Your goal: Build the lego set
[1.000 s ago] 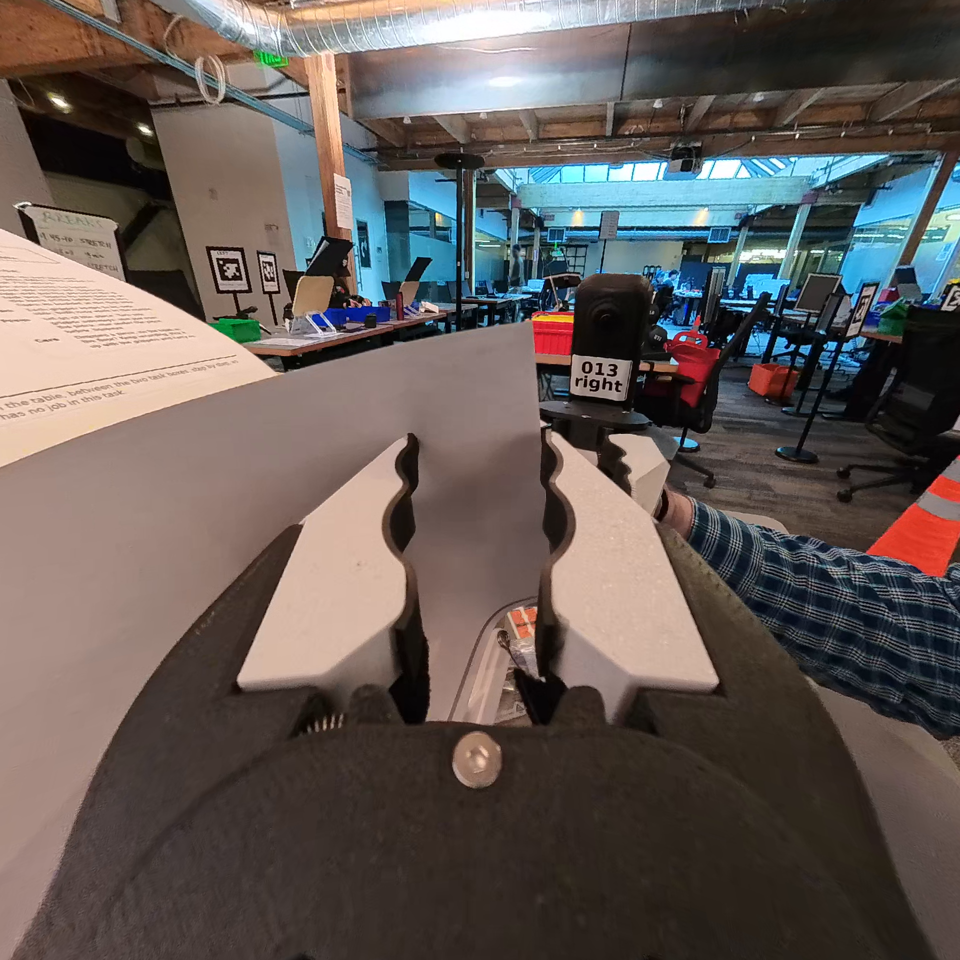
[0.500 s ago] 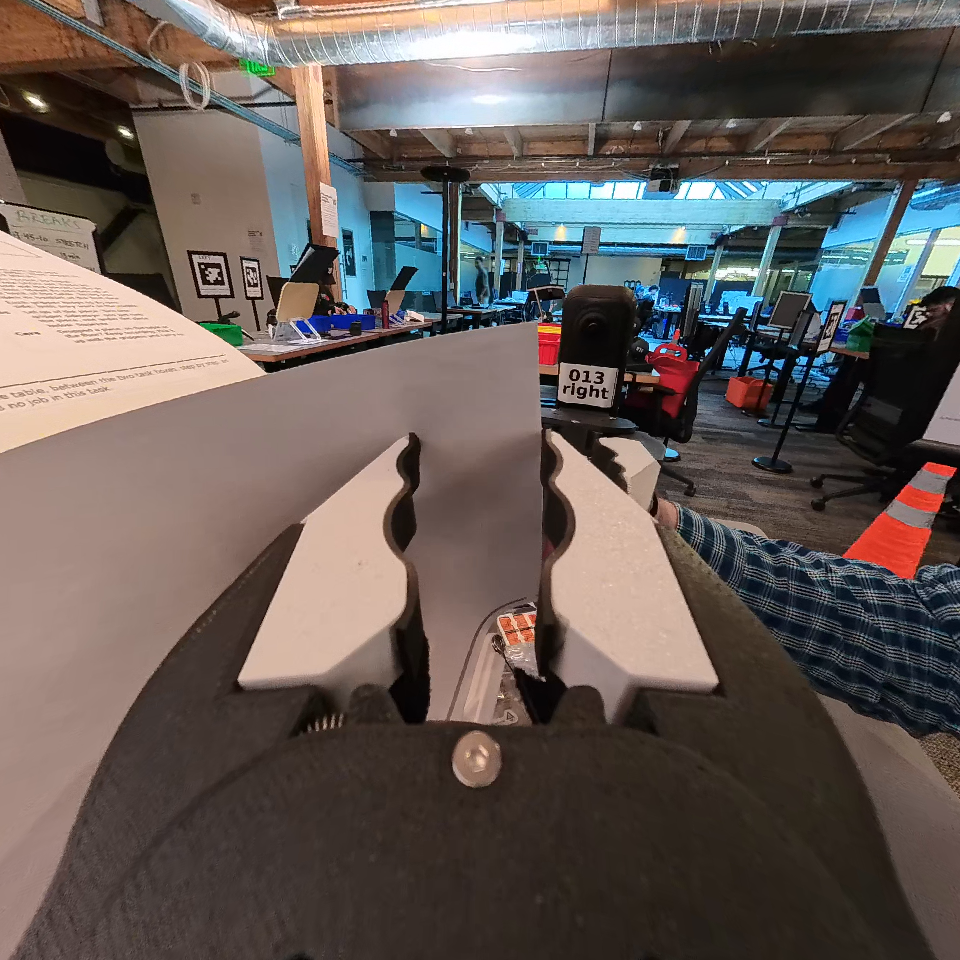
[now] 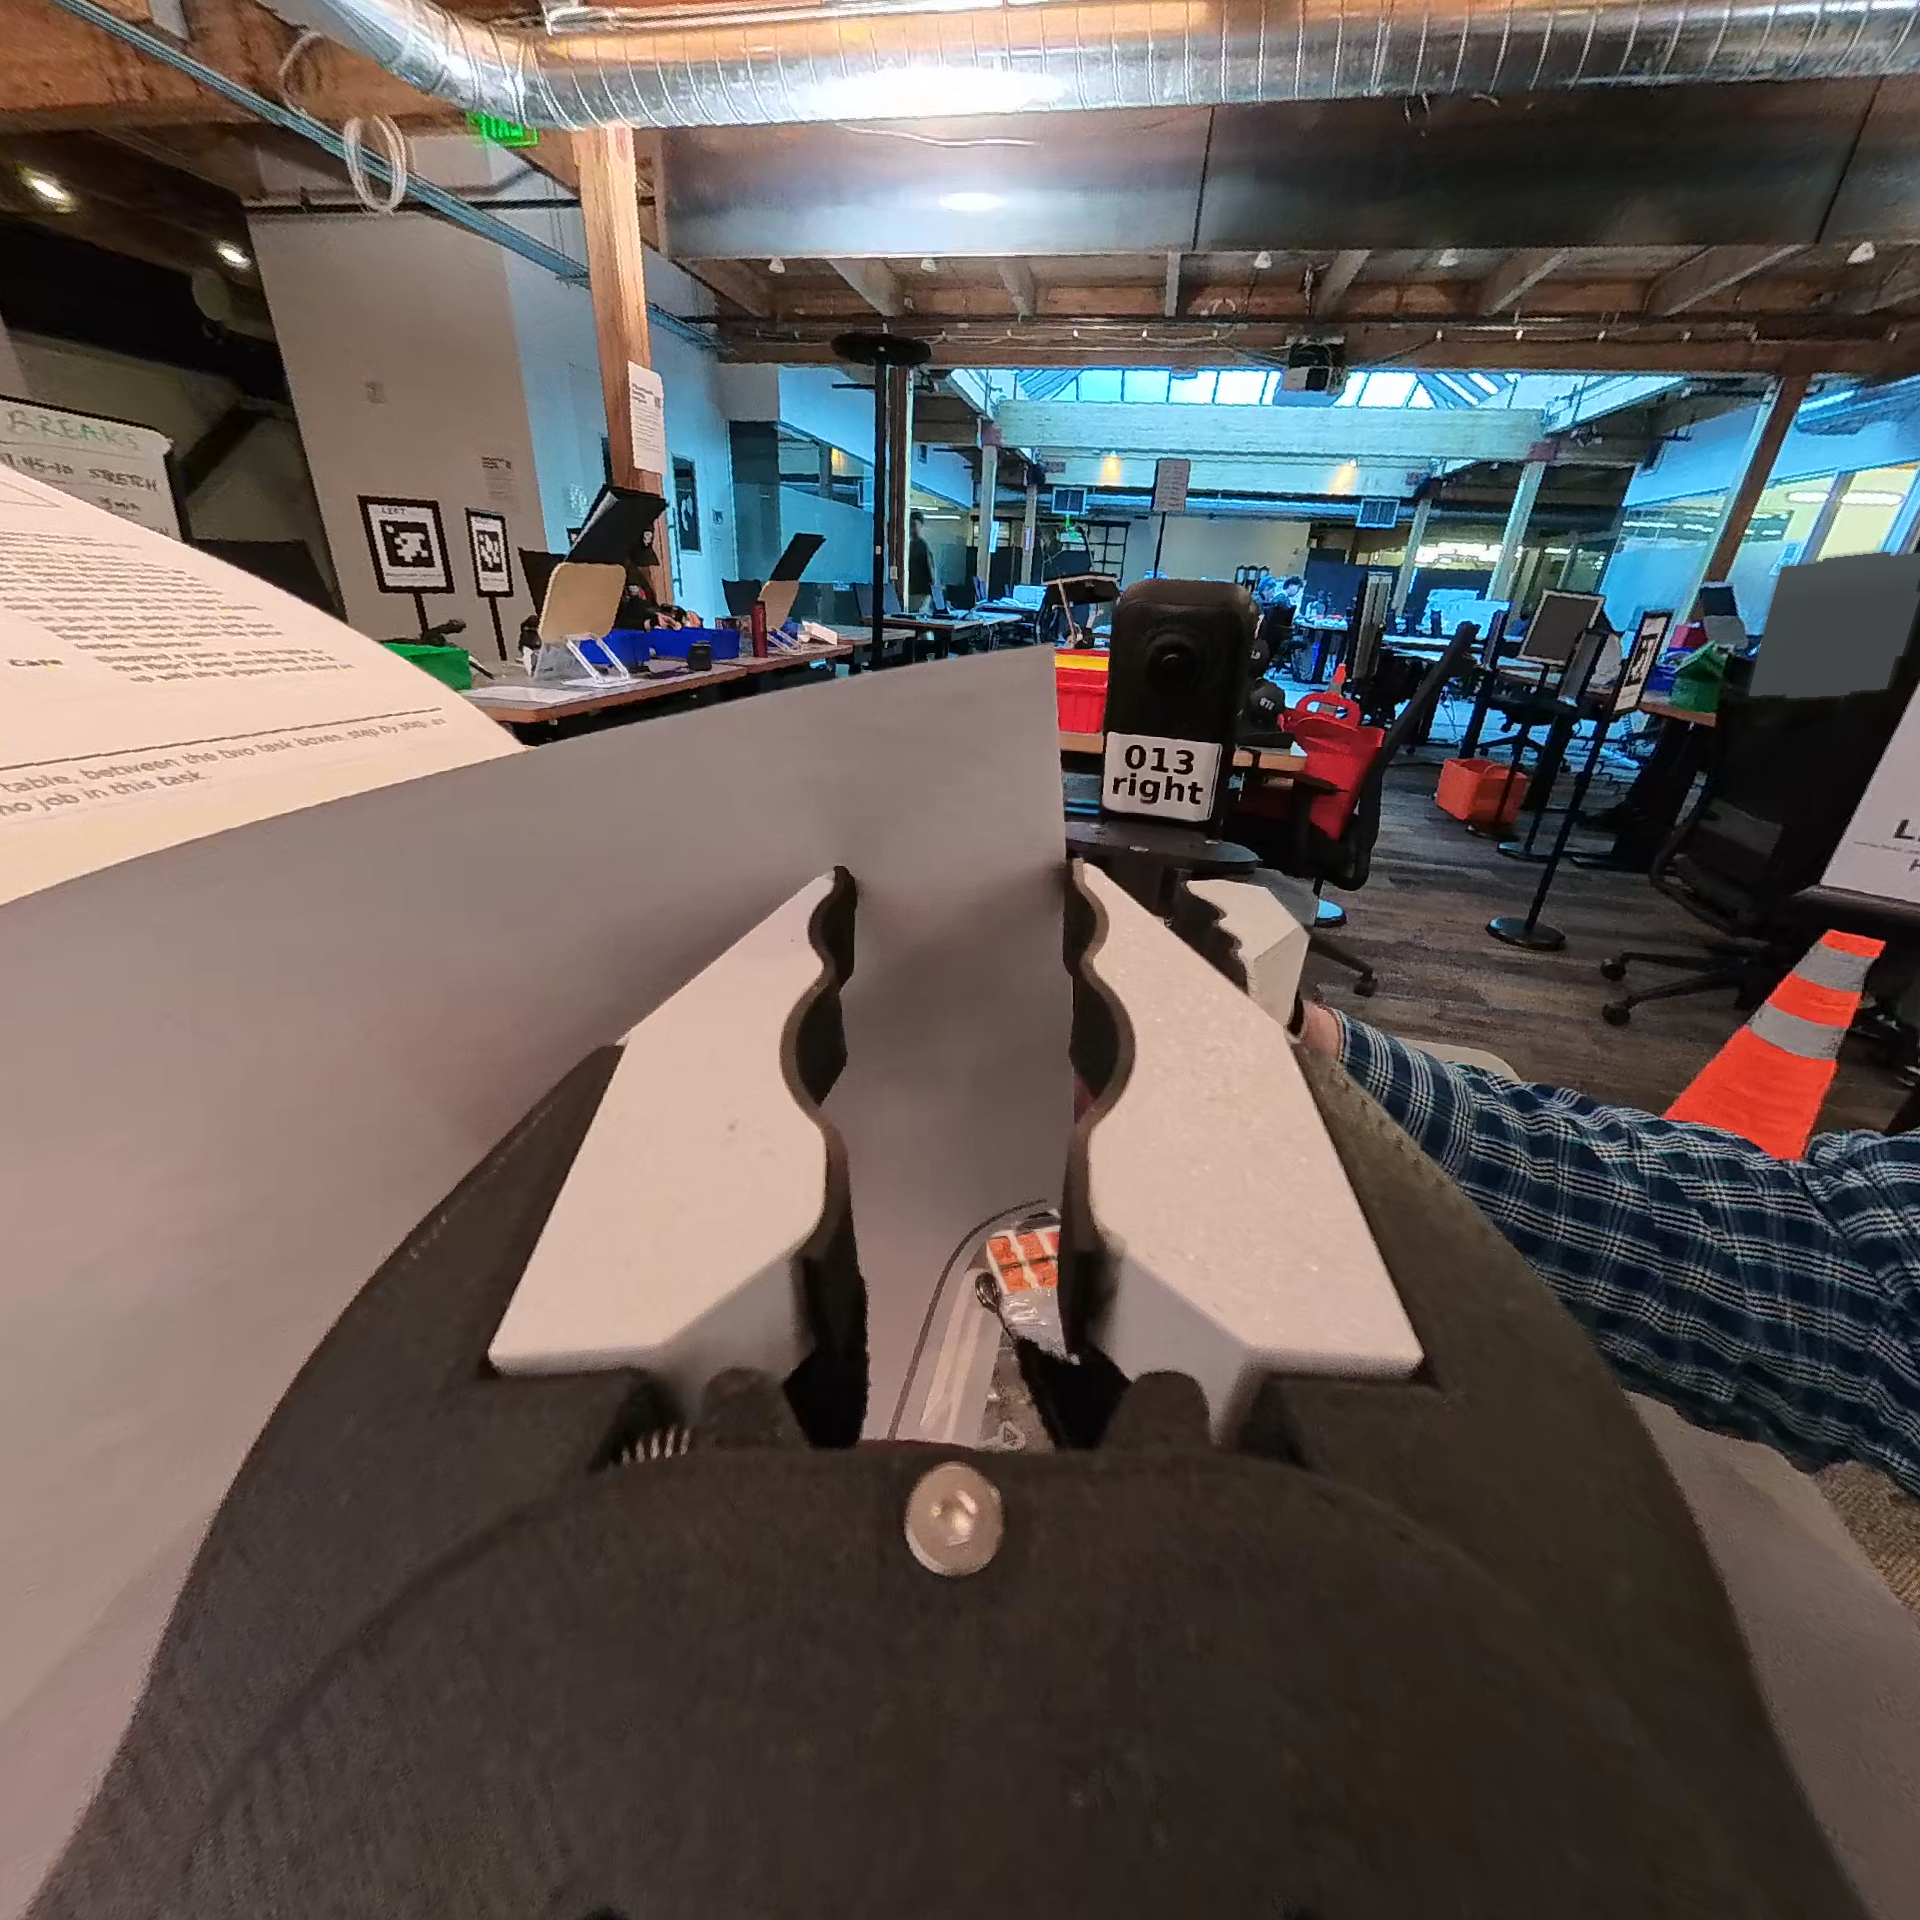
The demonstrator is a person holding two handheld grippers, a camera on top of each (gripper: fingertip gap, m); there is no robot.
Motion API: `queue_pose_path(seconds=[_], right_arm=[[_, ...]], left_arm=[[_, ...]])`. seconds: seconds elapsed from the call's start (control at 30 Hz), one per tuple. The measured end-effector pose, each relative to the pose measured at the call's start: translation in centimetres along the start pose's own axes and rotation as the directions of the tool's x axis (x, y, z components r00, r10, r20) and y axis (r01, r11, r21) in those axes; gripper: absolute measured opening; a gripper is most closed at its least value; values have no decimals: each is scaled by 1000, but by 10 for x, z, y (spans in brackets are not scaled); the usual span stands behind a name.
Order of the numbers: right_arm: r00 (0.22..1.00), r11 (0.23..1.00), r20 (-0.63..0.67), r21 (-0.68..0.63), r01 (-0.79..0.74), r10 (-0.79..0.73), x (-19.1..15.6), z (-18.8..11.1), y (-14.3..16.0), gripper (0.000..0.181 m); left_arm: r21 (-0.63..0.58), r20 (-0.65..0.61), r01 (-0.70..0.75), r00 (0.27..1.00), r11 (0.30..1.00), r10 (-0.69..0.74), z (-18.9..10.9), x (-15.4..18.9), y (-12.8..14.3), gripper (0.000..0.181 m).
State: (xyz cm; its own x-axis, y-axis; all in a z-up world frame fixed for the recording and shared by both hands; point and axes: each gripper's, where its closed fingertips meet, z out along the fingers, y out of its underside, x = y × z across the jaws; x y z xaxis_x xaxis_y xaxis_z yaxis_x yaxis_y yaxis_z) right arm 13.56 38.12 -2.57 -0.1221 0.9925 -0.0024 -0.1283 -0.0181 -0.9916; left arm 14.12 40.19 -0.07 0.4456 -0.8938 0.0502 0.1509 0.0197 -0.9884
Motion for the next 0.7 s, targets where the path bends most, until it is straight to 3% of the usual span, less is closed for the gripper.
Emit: queue_pose_path(seconds=[0.7], right_arm=[[1000, 1000, 16, 19, -20, 20, 4, -2, 0, 69]], left_arm=[[31, -32, 57, 998, 998, -56, 2, -3, 0, 36]])
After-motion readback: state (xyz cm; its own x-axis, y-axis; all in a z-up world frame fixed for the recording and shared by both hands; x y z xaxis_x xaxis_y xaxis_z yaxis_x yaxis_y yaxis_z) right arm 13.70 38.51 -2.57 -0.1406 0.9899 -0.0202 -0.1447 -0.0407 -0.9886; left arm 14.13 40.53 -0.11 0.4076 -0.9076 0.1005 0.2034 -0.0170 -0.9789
